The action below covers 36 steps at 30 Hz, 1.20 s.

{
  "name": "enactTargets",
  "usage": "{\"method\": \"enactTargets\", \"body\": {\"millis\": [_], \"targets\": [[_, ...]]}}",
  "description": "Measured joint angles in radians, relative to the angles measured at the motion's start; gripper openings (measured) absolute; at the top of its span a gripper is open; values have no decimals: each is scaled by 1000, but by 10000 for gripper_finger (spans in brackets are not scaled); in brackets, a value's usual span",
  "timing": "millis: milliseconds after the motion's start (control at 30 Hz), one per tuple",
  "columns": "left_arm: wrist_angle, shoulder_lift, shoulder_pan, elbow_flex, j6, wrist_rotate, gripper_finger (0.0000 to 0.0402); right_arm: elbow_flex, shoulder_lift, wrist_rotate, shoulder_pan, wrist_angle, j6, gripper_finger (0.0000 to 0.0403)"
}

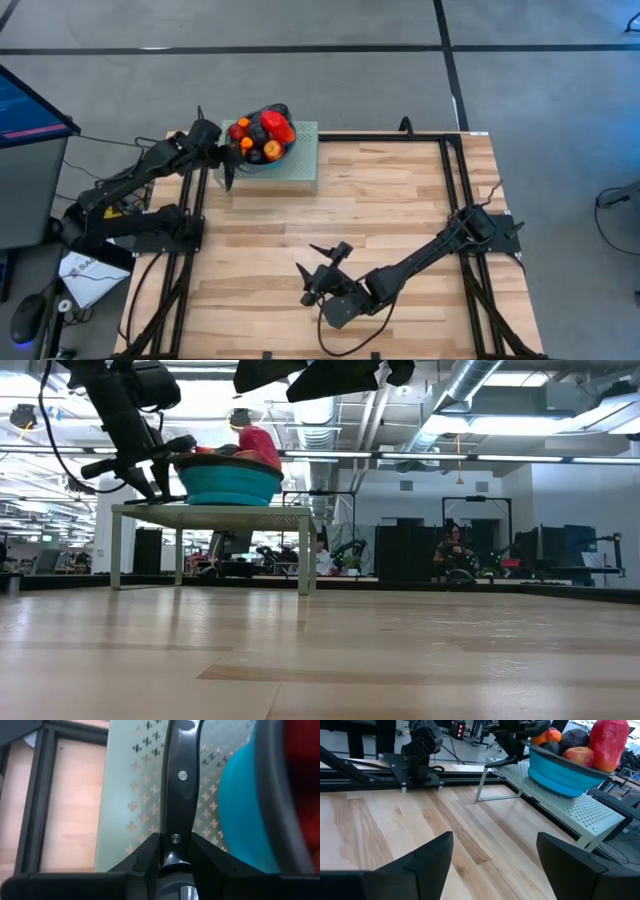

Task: Pick & Place Fruit
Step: Put the black knife on the shelf, then return to Home Position

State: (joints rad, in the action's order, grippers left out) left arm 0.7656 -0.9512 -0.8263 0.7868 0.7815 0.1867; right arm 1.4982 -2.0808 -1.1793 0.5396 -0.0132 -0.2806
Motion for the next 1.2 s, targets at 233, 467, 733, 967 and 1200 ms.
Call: {"method": "enactTargets", "body": {"millis": [233, 467, 733, 967, 1200], "targets": [[-56, 0, 0, 0, -25, 13, 102, 0, 0, 0, 2, 13, 0, 282], [-81, 0, 0, 0, -42, 34, 145, 0, 0, 0, 5, 23, 0, 282], [-88, 33, 0, 0, -147, 21, 175, 0, 0, 1, 5, 23, 0, 282], [-83, 138, 0, 0, -178, 3, 176, 0, 0, 3, 4, 23, 0, 282], [-57, 281, 0, 0, -283, -60, 174, 0, 2, 20, 9, 14, 2, 282]]}}
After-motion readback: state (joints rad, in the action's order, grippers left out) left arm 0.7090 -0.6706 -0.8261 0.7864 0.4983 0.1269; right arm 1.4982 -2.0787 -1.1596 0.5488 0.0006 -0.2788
